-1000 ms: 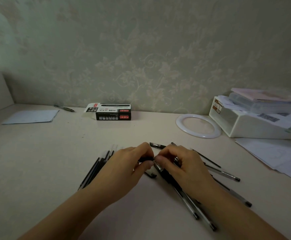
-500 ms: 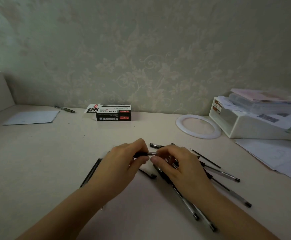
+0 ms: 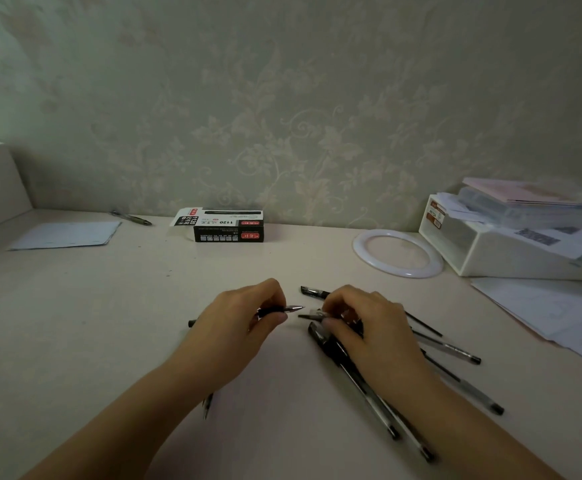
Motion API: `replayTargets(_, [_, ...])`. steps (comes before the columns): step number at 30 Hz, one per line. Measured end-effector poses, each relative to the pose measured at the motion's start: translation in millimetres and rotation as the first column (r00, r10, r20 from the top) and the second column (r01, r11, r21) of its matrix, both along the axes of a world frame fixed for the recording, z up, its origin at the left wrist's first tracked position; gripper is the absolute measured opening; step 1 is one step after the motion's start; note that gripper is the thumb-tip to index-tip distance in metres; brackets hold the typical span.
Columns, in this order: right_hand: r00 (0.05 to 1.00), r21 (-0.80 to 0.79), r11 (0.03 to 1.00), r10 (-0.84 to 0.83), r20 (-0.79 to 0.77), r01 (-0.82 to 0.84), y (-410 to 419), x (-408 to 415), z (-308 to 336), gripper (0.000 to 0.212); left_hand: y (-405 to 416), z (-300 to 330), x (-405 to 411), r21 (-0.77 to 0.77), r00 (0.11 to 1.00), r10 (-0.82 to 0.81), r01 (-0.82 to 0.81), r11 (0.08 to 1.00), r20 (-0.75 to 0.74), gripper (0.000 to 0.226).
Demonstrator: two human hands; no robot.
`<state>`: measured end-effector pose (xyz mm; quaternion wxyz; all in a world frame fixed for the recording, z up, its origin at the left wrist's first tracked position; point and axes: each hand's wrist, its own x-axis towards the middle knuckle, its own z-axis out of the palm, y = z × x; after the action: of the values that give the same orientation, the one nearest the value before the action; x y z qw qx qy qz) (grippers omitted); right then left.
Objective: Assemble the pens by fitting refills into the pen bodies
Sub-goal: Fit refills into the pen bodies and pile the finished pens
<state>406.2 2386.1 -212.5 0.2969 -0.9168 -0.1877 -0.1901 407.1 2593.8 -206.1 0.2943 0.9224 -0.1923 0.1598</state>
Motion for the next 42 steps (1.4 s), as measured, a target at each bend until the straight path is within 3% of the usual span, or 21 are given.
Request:
replayTargets(3, [1.0,0.045,0.999,0.012,0.019,-0.013,-2.4,0.9,3.6,0.01,-1.0,0.8,-1.1,0.005,1.0,-0.015,0.015,1.0,-0.01,0.007])
replayTargets(10, [0.988,-0.038,0.99,0.137,0.068,-0.135,4.4,-2.0,0.1,0.009,-7.5,2.5,-5.3,0.013,0.995,-0.099,0.1,0.995,-0.02,0.003])
replayTargets(18, [0.981,0.204,0.961,0.193,0.002,-0.189,-0.8,0.6,4.0,0.014,-9.7,4.8,-7.0,-0.077,0.998,-0.051,0.048,0.996,-0.037,0.006])
replayTargets(24, [0.976,0.235,0.953,0.21,-0.053,-0.192,-3.9,-1.4,4.6,0.015,-10.4,8.7,-7.7,0.012,0.996,-0.071,0.072,0.997,-0.05,0.008])
replayTargets(35, [0.976,0.343,0.917,0.216,-0.004,-0.202,-1.9,-5.0,12.8,0.013,-17.4,14.0,-12.2,-0.109,0.997,-0.079,0.082,0.991,0.024,0.004])
replayTargets(39, [0.997,0.248,0.966,0.079,0.001,-0.077,4.7,-3.4,13.8,0.03,-12.0,18.2,-10.7,-0.109,0.984,0.067,-0.05,0.993,0.162,0.004])
replayTargets(42, [0.991,0.011,0.995,-0.097,0.095,0.096,5.1,-3.9,10.7,0.017,13.7,23.2,-2.9,-0.09,0.916,0.355,-0.344,0.934,0.185,0.005])
